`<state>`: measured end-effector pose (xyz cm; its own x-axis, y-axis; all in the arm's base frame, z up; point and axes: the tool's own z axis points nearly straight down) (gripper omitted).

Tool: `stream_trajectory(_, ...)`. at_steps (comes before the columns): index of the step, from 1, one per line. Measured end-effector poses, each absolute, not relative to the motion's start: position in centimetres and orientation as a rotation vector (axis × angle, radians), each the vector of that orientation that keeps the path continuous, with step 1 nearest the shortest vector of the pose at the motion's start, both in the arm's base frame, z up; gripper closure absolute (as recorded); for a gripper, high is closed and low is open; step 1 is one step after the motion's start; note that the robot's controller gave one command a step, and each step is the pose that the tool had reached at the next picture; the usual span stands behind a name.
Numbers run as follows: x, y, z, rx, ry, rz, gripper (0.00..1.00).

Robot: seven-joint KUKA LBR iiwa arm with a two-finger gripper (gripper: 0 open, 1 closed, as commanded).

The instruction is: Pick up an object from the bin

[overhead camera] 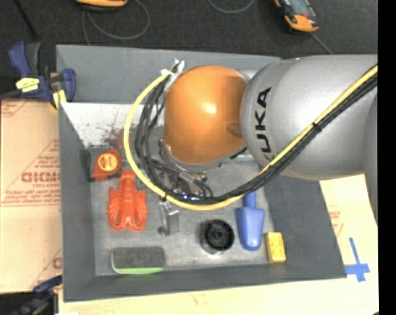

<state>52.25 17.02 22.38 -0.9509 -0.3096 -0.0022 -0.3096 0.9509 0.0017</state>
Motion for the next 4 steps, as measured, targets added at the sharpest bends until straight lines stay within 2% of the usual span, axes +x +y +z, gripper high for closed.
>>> stream_trajectory(1, 50.5, 14.3, 24.6, -0.402, 3.115, -0.003, 0.00)
stream_trajectory(2, 49.1, 13.6, 23.9, -0.267, 3.127, 0.001, 0.00)
stream_trajectory(3, 48.5, 12.3, 21.3, -0.457, 3.105, 0.000, 0.00)
stream_trajectory(4, 51.1, 10.3, 20.3, -0.322, 3.122, 0.002, 0.00)
